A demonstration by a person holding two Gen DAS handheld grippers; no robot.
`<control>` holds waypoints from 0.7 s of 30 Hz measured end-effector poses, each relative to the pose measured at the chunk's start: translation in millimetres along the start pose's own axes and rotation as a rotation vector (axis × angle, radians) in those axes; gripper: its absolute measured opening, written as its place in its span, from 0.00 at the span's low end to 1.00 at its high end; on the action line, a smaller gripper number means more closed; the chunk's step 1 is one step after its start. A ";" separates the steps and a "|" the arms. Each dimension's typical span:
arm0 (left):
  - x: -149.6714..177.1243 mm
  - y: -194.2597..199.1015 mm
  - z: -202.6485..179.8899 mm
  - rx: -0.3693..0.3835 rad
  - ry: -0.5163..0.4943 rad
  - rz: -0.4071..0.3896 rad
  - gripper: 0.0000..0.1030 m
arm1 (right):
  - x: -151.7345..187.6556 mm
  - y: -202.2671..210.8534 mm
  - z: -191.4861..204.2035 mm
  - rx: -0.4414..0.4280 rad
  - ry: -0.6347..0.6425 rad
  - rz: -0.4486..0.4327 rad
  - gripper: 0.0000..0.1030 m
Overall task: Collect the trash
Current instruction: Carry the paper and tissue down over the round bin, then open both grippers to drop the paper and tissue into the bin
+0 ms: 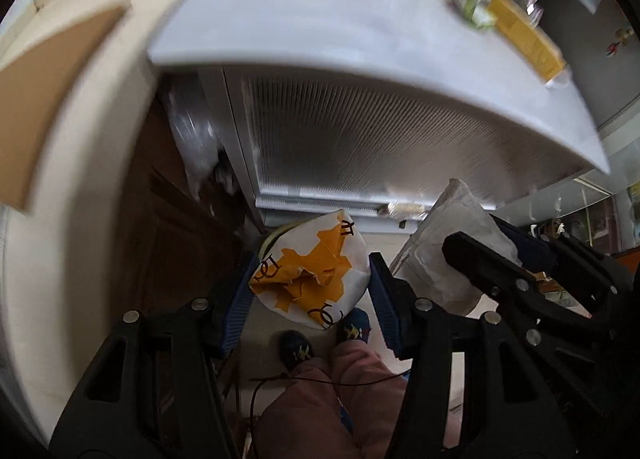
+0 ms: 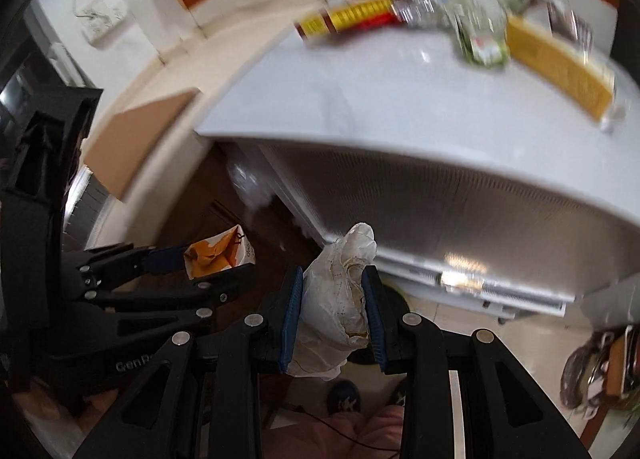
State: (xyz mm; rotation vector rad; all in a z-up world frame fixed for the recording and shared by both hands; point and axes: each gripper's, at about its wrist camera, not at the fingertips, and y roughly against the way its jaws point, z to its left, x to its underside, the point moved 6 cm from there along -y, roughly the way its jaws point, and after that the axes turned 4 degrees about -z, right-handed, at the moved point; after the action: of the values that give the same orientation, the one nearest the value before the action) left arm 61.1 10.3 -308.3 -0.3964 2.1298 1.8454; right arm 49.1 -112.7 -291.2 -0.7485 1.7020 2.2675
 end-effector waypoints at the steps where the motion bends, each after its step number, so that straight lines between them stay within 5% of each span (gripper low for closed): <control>1: 5.4 -9.2 1.7 -0.004 0.009 0.004 0.50 | 7.1 -10.1 -4.7 0.006 -0.010 0.008 0.29; 13: 56.6 -163.1 31.2 -0.093 0.073 0.058 0.50 | 76.9 -168.0 -58.4 0.023 -0.062 0.097 0.31; 21: 68.6 -235.9 43.0 -0.114 0.124 0.131 0.52 | 89.7 -248.9 -93.0 0.040 -0.134 0.132 0.43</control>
State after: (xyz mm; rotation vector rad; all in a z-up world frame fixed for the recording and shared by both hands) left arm 92.5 19.0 -555.6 -0.4163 2.1847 2.0726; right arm 110.9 -134.5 -563.9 -0.4770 1.7759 2.3031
